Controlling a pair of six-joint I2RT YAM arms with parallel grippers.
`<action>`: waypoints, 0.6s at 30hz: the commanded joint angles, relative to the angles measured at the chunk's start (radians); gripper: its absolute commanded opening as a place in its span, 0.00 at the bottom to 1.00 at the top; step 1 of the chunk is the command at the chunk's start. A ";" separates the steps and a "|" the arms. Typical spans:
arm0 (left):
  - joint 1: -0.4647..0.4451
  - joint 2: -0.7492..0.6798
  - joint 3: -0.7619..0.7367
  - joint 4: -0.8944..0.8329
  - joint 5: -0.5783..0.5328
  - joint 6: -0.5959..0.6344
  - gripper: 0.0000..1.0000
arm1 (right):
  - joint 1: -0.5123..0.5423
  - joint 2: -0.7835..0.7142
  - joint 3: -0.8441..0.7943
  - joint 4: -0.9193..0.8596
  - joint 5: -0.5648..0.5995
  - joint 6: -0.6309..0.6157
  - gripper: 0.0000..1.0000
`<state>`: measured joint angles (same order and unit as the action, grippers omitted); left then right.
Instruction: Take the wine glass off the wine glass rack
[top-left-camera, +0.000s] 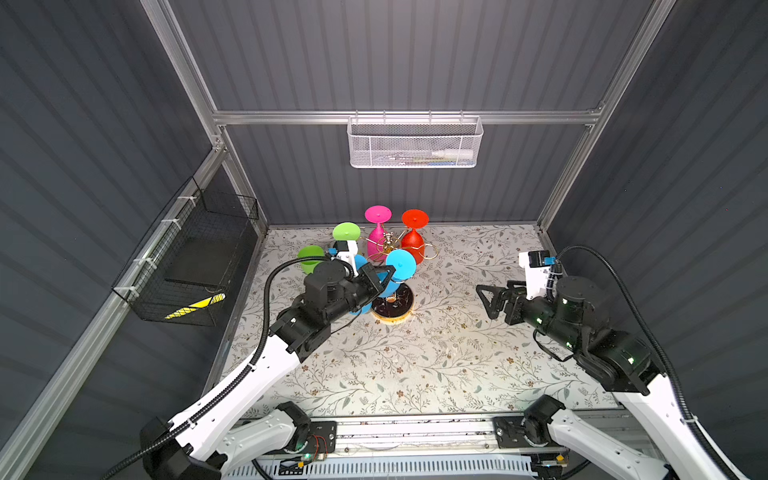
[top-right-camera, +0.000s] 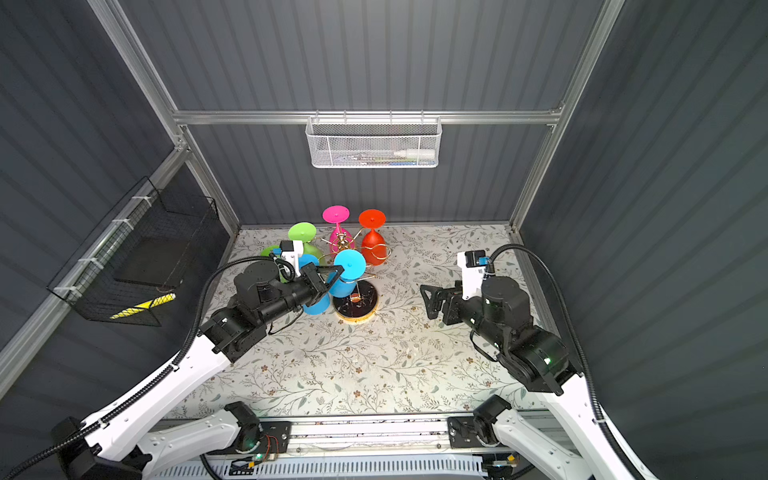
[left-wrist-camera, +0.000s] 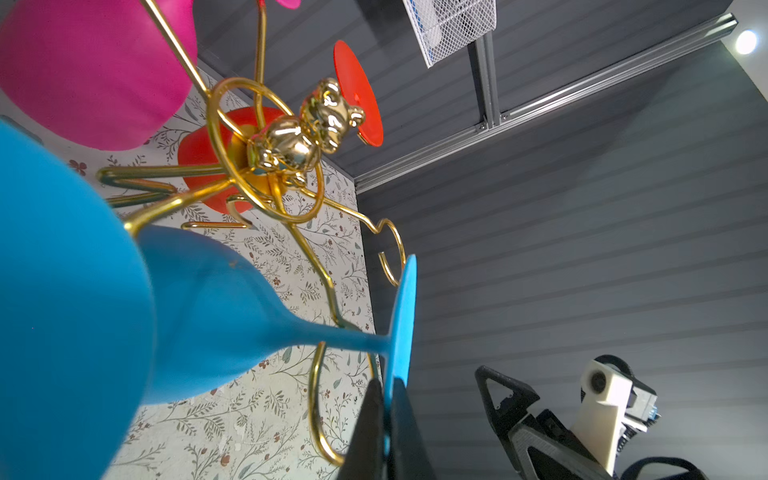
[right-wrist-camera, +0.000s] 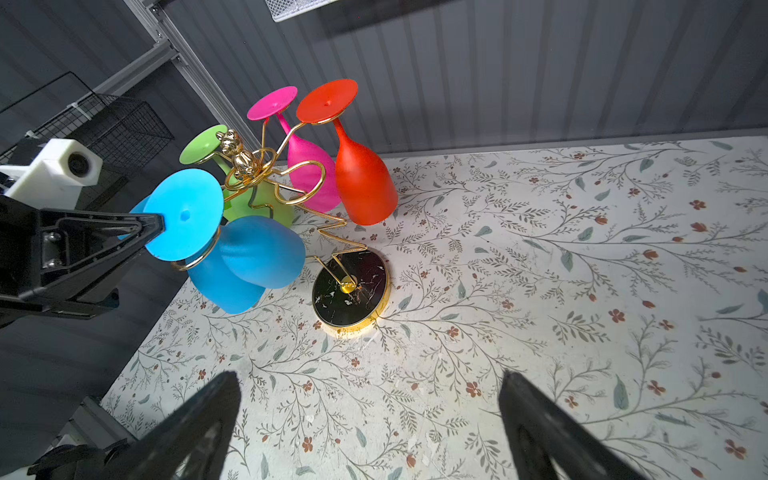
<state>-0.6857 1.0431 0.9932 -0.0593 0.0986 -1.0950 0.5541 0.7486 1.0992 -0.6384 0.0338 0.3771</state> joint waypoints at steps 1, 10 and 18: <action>0.002 -0.014 -0.013 0.033 -0.043 -0.011 0.00 | -0.003 -0.009 -0.010 -0.004 0.019 -0.015 0.99; 0.002 -0.034 -0.042 0.074 -0.100 -0.020 0.00 | -0.005 -0.010 -0.009 -0.008 0.022 -0.017 0.99; 0.002 -0.006 -0.029 0.110 -0.100 -0.022 0.00 | -0.007 -0.010 -0.007 -0.008 0.023 -0.018 0.99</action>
<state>-0.6857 1.0283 0.9554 -0.0055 0.0246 -1.1225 0.5514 0.7479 1.0992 -0.6411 0.0383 0.3733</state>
